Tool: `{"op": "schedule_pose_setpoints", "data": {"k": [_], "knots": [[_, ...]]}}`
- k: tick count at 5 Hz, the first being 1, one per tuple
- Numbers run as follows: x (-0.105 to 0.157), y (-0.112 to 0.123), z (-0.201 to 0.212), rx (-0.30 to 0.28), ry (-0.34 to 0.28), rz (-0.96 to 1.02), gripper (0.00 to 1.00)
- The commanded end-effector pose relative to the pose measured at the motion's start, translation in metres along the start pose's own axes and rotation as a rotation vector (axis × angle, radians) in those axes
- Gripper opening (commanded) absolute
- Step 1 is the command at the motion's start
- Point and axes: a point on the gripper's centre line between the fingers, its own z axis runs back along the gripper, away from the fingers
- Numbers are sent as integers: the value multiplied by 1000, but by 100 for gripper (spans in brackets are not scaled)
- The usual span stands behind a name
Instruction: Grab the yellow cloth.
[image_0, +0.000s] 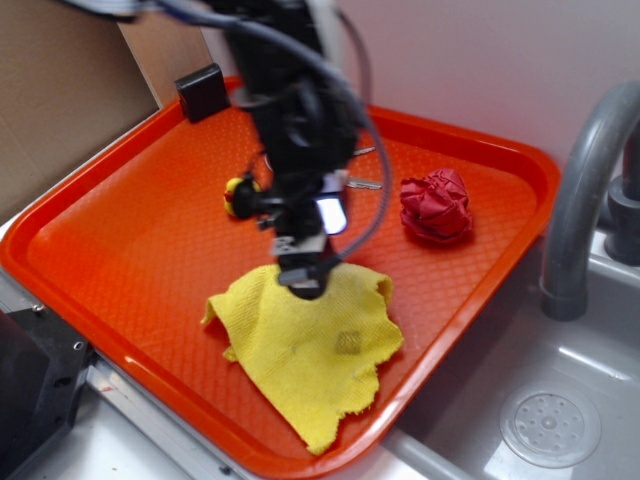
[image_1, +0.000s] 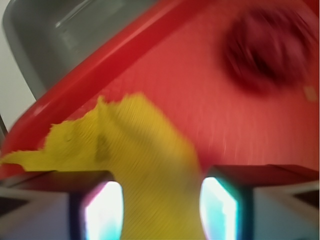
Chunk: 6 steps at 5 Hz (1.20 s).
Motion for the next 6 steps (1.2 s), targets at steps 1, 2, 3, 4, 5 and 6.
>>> {"op": "schedule_pose_setpoints", "data": {"k": [1,2,3,4,5,6], "knots": [[20,-10,-5,-82,-91,-214,100],[21,-30,-15,-88,-34,-260,100],[20,-39,-25,-81,21,-258,100],[17,-38,-30,-68,54,-219,0],[12,-38,-27,-49,32,-194,0],[4,-37,-16,-16,10,-138,0]]}}
